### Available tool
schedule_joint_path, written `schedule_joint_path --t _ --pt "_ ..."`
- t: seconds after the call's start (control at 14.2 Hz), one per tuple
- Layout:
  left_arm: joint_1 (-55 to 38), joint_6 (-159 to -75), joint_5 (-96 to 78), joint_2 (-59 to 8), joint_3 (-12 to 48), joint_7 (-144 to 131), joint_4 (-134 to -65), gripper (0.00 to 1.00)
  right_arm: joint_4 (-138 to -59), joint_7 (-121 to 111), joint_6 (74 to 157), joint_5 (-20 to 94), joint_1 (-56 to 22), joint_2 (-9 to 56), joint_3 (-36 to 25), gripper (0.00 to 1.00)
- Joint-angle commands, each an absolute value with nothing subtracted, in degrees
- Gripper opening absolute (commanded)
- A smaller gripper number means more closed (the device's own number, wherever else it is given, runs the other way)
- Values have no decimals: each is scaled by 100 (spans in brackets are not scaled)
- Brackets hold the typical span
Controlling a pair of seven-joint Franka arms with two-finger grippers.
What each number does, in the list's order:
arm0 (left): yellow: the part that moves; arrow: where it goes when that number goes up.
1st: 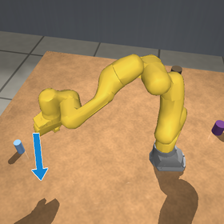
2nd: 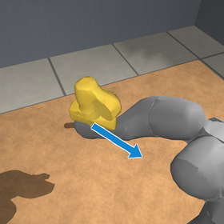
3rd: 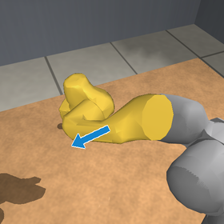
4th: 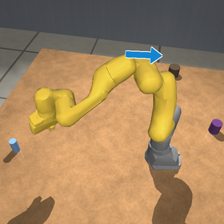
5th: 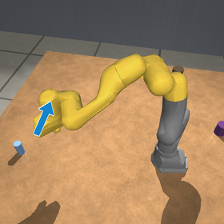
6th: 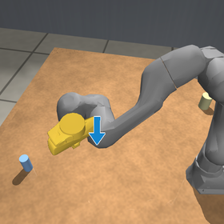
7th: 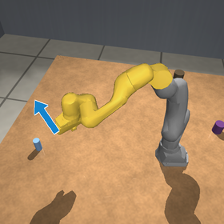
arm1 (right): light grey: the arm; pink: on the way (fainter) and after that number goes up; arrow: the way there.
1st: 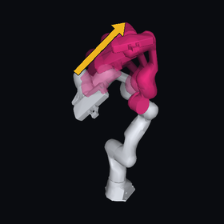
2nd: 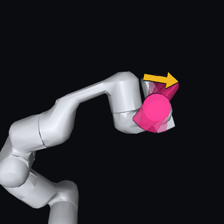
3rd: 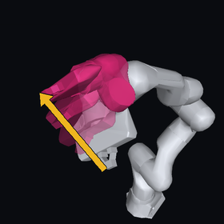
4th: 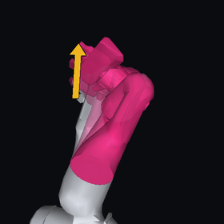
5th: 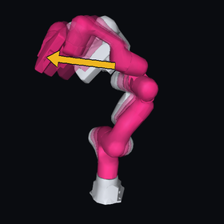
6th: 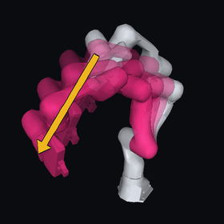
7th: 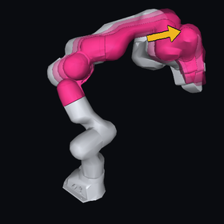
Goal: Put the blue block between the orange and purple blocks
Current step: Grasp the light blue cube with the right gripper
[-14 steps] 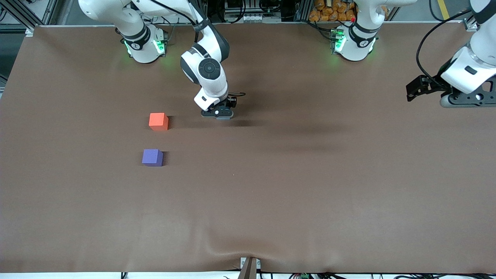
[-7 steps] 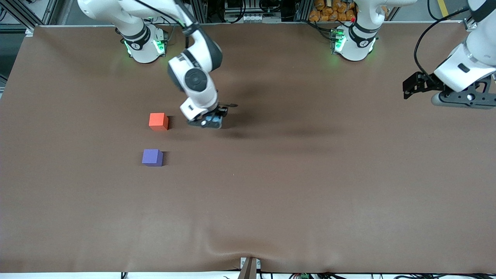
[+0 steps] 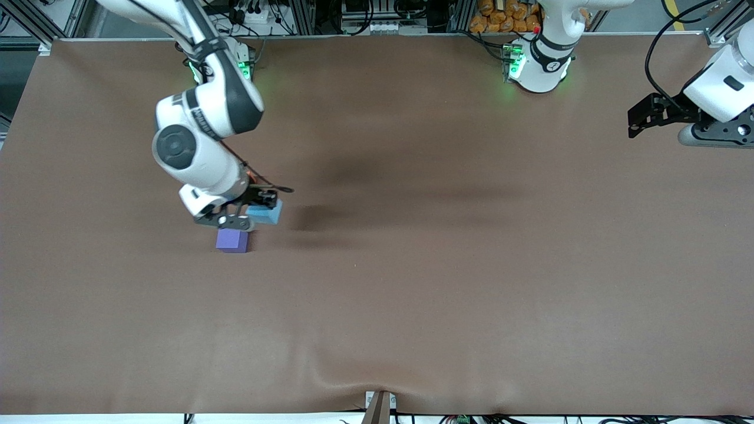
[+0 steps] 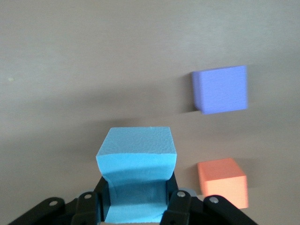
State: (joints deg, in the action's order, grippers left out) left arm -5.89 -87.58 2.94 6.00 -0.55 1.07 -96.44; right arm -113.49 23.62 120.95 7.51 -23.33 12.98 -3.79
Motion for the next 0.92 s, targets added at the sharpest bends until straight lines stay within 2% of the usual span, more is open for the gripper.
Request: schedule_joint_path --t 0.0,0.28,0.42,0.85 --pt "-361 -8631 193 633 -27 132 -9501 100 -11671 1926 12103 729 -1944 1187 -272 0" --pt "-281 -8622 193 642 -44 228 -9492 100 -11847 1504 11883 729 -1680 1187 -281 0" --pt "-264 -8342 202 685 -26 246 -9492 100 -11891 1171 11892 729 -1513 1204 -281 0" --pt "-264 -8560 71 642 -26 229 -9501 100 -12190 1125 12287 729 -1424 1309 -281 0"
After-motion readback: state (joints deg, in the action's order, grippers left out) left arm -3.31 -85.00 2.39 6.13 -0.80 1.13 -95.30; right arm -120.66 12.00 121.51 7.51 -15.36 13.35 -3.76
